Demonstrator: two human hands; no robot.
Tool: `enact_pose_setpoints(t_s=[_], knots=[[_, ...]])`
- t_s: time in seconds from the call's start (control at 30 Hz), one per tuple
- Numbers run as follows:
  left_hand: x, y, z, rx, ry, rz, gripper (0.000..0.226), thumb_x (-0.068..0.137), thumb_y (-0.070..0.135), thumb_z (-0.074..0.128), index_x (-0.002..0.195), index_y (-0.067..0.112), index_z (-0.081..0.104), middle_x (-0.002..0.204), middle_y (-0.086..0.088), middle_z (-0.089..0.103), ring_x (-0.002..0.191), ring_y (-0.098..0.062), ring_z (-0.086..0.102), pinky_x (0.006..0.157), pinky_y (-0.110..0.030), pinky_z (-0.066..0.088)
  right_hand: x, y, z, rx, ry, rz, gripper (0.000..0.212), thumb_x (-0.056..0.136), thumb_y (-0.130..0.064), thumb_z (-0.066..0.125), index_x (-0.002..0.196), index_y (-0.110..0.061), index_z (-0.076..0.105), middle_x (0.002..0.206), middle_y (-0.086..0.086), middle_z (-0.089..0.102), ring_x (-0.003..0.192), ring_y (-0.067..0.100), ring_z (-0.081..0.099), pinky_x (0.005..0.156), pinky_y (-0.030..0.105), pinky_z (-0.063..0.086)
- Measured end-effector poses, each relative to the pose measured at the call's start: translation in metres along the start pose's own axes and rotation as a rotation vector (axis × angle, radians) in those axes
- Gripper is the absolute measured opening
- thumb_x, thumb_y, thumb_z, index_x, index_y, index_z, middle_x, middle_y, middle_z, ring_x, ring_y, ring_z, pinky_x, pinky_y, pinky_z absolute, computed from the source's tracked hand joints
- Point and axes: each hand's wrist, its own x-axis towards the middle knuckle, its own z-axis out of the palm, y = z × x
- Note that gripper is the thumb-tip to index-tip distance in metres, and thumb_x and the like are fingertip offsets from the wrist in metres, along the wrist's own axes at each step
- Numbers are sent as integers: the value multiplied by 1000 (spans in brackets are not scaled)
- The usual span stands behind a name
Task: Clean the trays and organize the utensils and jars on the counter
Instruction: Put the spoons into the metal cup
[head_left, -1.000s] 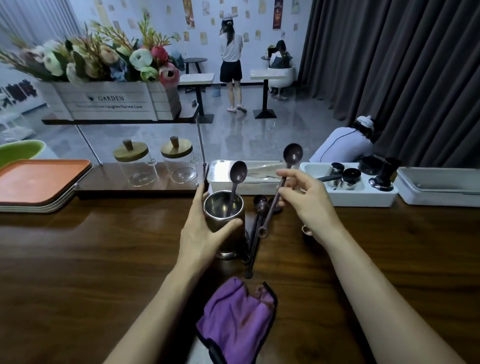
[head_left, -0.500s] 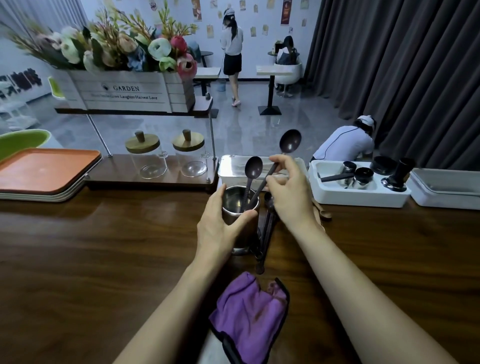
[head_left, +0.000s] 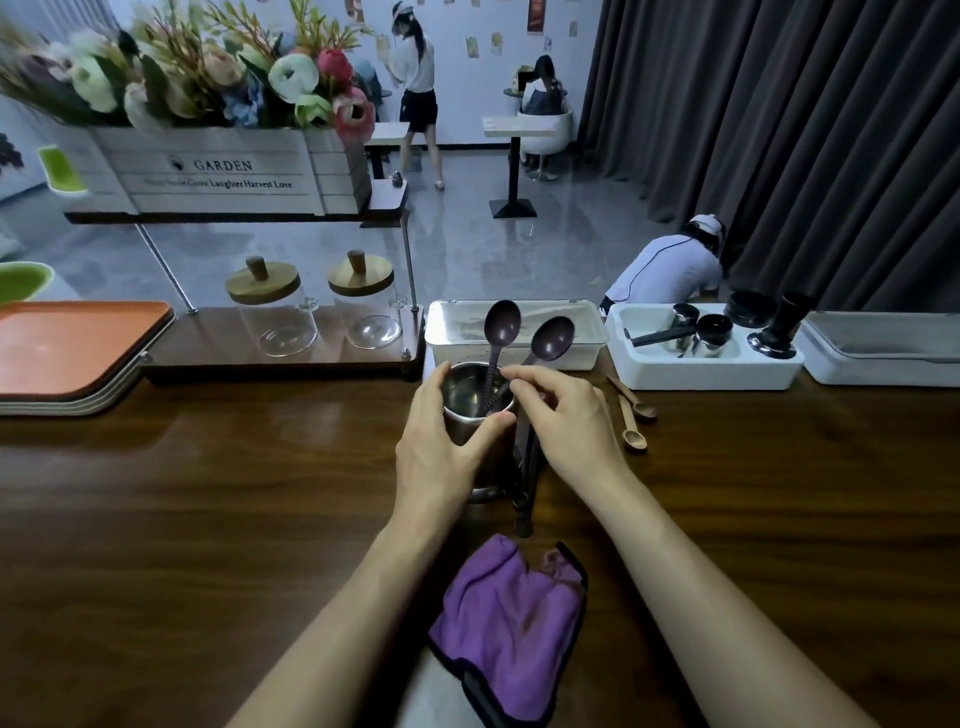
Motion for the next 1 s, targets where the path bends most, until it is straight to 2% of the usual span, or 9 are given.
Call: enact_pose_setpoints(t_s=[0.1, 0.27, 0.33, 0.4, 0.47, 0.57, 0.7, 0.83, 1.0], knots=[[1, -2, -2, 26, -7, 33, 89, 78, 61, 77, 153, 32, 39, 137, 29, 42, 119, 23, 39, 92, 6, 26, -4, 0, 5, 5, -23, 10, 22, 97, -34, 61, 114, -36, 75, 115, -18, 72, 113, -2, 62, 102, 29, 48], [2, -6, -5, 40, -30, 50, 93, 76, 63, 77, 154, 33, 37, 147, 22, 45, 125, 15, 38, 94, 2, 28, -7, 10, 2, 192, -139, 39, 22, 98, -29, 61, 115, -32, 76, 111, -16, 74, 111, -1, 64, 100, 26, 50], [2, -6, -5, 49, -28, 44, 93, 76, 63, 78, 154, 34, 37, 147, 21, 46, 125, 16, 38, 94, 2, 26, -7, 20, -5, 425, -158, 124, 21, 99, -20, 62, 114, -23, 77, 111, -9, 75, 109, 10, 68, 94, 31, 55], [2, -5, -4, 57, -19, 41, 91, 76, 61, 78, 153, 34, 38, 144, 23, 47, 125, 15, 40, 94, 4, 26, -8, 33, -13, 526, -103, 246, 21, 100, -14, 59, 112, -20, 75, 108, 0, 76, 98, 18, 73, 77, 28, 60], [0, -3, -2, 63, 3, 31, 89, 76, 60, 79, 152, 34, 40, 138, 28, 46, 121, 16, 42, 92, 6, 26, -9, 47, -20, 428, -49, 329, 20, 101, -11, 56, 109, -18, 73, 101, 10, 75, 77, 16, 72, 58, 22, 57], [-5, 2, -1, 69, 39, 12, 91, 74, 64, 77, 152, 34, 39, 135, 31, 44, 115, 26, 42, 89, 7, 26, -7, 67, -20, 224, -87, 388, 18, 99, -12, 58, 112, -18, 69, 89, 8, 71, 63, 11, 67, 49, 23, 53], [-14, 9, 1, 89, 81, -11, 91, 74, 63, 76, 152, 32, 40, 134, 29, 45, 114, 31, 38, 90, 6, 28, -6, 76, -5, 71, -162, 335, 15, 93, -24, 65, 107, -28, 67, 73, 1, 68, 62, 18, 69, 52, 34, 58], [-20, 11, 4, 119, 123, -36, 87, 77, 51, 82, 151, 27, 42, 135, 25, 47, 113, 29, 40, 91, 6, 27, 1, 83, 6, -75, -179, 292, 21, 86, -43, 66, 103, -36, 55, 82, -7, 67, 75, 19, 68, 71, 47, 59], [-26, 16, 7, 139, 162, -40, 94, 72, 69, 70, 151, 29, 41, 136, 25, 46, 116, 20, 43, 90, 5, 29, 5, 94, 12, -53, -186, 292, 24, 83, -42, 70, 96, -38, 50, 81, -9, 68, 74, 20, 69, 68, 48, 60]])
